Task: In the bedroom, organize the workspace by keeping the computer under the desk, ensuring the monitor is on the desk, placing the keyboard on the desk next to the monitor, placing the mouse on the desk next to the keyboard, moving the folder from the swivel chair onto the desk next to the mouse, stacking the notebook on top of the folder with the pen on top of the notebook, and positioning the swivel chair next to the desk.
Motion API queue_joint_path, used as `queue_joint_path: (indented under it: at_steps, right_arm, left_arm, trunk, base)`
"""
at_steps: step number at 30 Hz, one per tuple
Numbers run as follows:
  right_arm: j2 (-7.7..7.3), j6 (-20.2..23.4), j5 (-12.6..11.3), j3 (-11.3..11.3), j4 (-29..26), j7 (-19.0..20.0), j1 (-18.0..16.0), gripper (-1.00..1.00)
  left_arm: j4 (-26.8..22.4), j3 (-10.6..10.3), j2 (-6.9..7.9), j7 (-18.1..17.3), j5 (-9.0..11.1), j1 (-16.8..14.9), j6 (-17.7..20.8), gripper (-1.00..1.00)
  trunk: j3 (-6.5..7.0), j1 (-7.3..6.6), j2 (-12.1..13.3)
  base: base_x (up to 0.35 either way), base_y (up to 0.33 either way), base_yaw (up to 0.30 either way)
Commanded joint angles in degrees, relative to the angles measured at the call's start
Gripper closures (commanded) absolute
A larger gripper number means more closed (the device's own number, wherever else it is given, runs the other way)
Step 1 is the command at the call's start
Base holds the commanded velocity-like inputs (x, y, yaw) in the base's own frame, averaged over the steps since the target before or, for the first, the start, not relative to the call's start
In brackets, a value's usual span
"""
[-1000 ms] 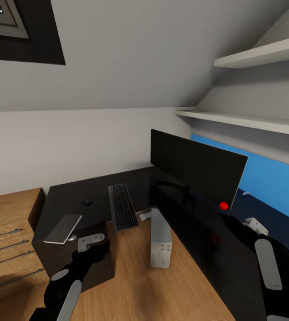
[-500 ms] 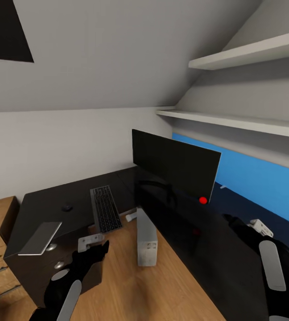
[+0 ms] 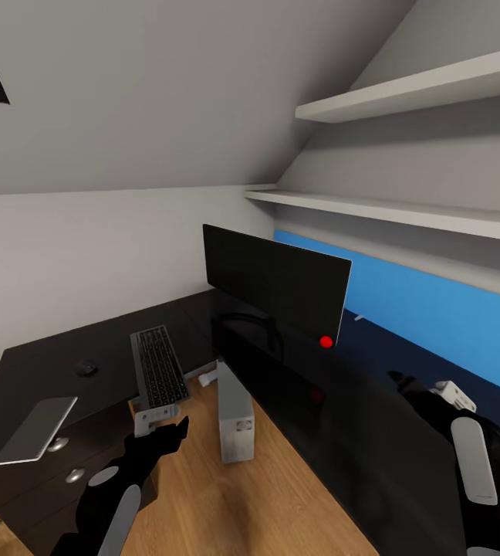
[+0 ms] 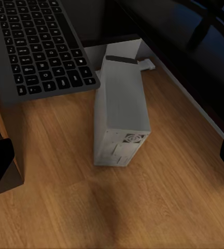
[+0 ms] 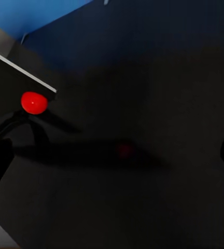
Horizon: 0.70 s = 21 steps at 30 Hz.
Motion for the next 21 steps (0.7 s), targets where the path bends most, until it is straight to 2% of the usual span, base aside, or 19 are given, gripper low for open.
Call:
queue_joint_path:
  at_steps: [1,8,9,12,13,15,16,21]
  right_arm:
    - [-0.01,0.2,-0.6,0.0,-0.1,-0.5,0.0,-1.00]
    - [-0.08,-0.4,-0.6,-0.1,0.5,-0.4,0.0,-1.00]
    - [-0.34,-5.9,-0.4,0.3,3.8,-0.2,-0.1,-1.00]
    - [-0.65,-9.9,0.1,0.5,6.2,-0.2,-0.2,-1.00]
    - [-2.20,-15.0,2.1,0.6,10.7,-0.3,-0.9,-1.00]
    - [-3.16,-16.9,3.6,0.7,13.2,-0.3,-1.8,-1.00]
    - [-4.07,-18.9,5.4,0.7,16.0,-0.3,-3.4,-1.00]
    - [-5.41,-23.8,10.9,1.8,24.1,-0.3,-9.4,-1.00]
  left_arm:
    - [-0.1,-0.1,0.00,0.5,0.6,0.0,0.2,-1.00]
    - [-0.1,0.0,0.03,0.5,0.6,0.0,0.2,-1.00]
    - [-0.1,0.0,0.07,0.5,0.6,0.0,0.1,-1.00]
    - [-0.1,0.0,0.07,0.5,0.6,0.0,0.0,-1.00]
    - [-0.1,0.0,0.07,0.5,0.6,0.0,0.0,-1.00]
    - [-0.1,0.0,0.07,0.5,0.6,0.0,0.0,-1.00]
    - [-0.1,0.0,0.08,0.5,0.6,0.0,0.0,-1.00]
    - [-0.1,0.0,0.08,0.5,0.6,0.0,0.0,-1.00]
  trunk:
    - [-0.07,0.01,0.0]
    - [-0.07,0.01,0.0]
    - [-0.07,0.01,0.0]
    - [-0.07,0.01,0.0]
    - [-0.07,0.01,0.0]
    - [-0.07,0.01,0.0]
    - [-0.07,0.01,0.0]
    - [-0.07,0.01,0.0]
  base:
    - [0.000,0.000,-0.020]
    - [0.000,0.000,-0.009]
    - [0.182,0.000,0.000]
    - [0.235,0.000,0.000]
    - [0.276,0.000,0.000]
    - [0.255,0.000,0.000]
    - [0.218,0.000,0.000]
    - [0.195,0.000,0.000]
